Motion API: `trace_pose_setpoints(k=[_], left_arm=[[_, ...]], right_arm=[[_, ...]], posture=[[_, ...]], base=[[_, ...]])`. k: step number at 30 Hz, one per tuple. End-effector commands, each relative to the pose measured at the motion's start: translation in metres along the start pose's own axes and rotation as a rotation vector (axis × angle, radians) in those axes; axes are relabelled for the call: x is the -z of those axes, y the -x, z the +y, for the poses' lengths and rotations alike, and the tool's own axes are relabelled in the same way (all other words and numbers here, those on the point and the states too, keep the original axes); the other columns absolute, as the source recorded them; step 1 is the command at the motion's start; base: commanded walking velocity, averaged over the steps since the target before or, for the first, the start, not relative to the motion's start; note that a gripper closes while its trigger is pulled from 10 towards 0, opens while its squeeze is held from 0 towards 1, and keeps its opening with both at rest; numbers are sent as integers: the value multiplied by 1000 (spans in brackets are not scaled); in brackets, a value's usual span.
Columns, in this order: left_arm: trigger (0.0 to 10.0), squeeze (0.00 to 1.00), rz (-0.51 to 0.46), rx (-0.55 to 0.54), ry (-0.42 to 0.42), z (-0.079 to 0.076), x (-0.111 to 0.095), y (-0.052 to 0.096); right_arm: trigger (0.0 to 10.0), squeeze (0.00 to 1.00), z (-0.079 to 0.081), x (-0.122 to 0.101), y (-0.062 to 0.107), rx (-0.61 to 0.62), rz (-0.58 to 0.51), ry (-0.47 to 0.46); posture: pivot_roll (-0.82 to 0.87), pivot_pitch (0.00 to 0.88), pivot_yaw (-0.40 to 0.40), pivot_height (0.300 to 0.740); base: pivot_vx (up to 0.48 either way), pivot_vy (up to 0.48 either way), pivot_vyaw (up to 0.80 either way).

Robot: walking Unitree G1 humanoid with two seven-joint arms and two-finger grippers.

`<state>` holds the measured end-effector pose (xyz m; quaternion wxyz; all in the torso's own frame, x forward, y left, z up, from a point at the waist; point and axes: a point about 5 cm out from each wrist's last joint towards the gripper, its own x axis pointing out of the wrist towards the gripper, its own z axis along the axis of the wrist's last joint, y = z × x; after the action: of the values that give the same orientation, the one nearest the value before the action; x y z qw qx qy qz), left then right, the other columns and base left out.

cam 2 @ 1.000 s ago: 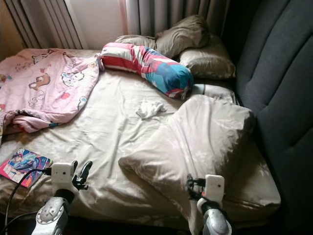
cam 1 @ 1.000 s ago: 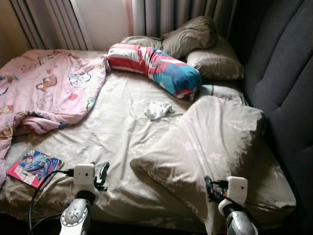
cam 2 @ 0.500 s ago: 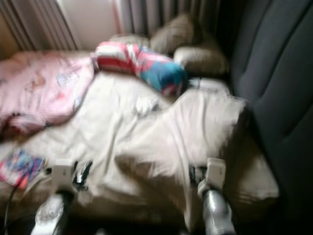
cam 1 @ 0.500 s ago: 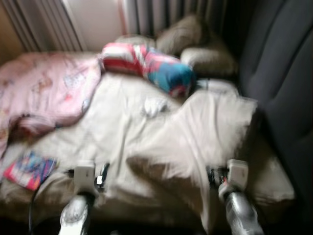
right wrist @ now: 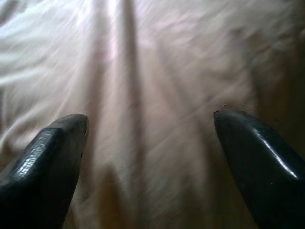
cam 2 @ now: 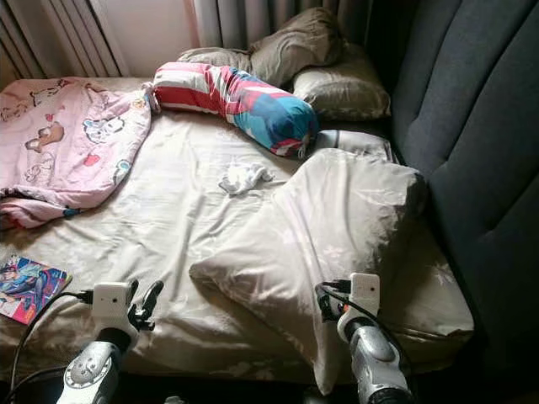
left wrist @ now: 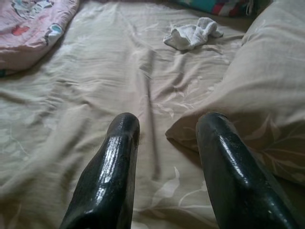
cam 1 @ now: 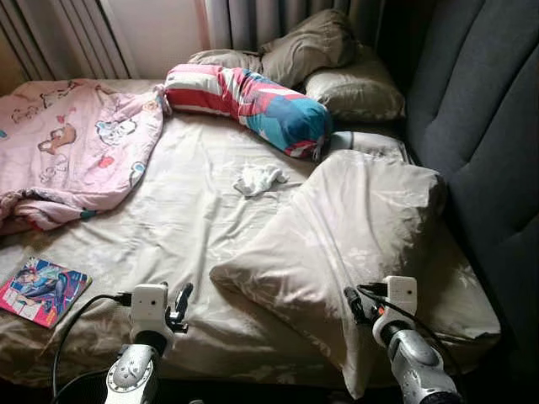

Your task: Clean up the room

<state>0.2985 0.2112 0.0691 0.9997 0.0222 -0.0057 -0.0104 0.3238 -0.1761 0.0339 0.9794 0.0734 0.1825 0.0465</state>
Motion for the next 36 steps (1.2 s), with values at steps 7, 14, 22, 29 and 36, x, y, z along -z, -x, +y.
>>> trace_pose_setpoints(k=[7, 14, 22, 29, 36], left_arm=[[10000, 0, 21, -7, 2, 3, 3, 4], [10000, 0, 24, 2, -3, 2, 3, 6], [10000, 0, 33, 19, -6, -1, 3, 7], [10000, 0, 36, 28, -11, -2, 3, 8], [10000, 0, 42, 34, -15, -2, 4, 9]], right_arm=[[10000, 0, -1, 20, 4, 12, 111, 15], [10000, 0, 1, 32, 6, 28, 189, 22], [10000, 0, 7, 45, 8, 3, 285, 7], [10000, 0, 9, 59, 13, 4, 353, -11], [10000, 0, 8, 68, 17, 25, 379, -33]], posture=[[-55, 212, 13, 629], [-45, 220, 16, 629], [-43, 226, 19, 629], [-36, 228, 19, 629], [-26, 218, 25, 629]], base=[[0, 0, 0], [0, 0, 0], [0, 0, 0], [0, 0, 0], [0, 0, 0]])
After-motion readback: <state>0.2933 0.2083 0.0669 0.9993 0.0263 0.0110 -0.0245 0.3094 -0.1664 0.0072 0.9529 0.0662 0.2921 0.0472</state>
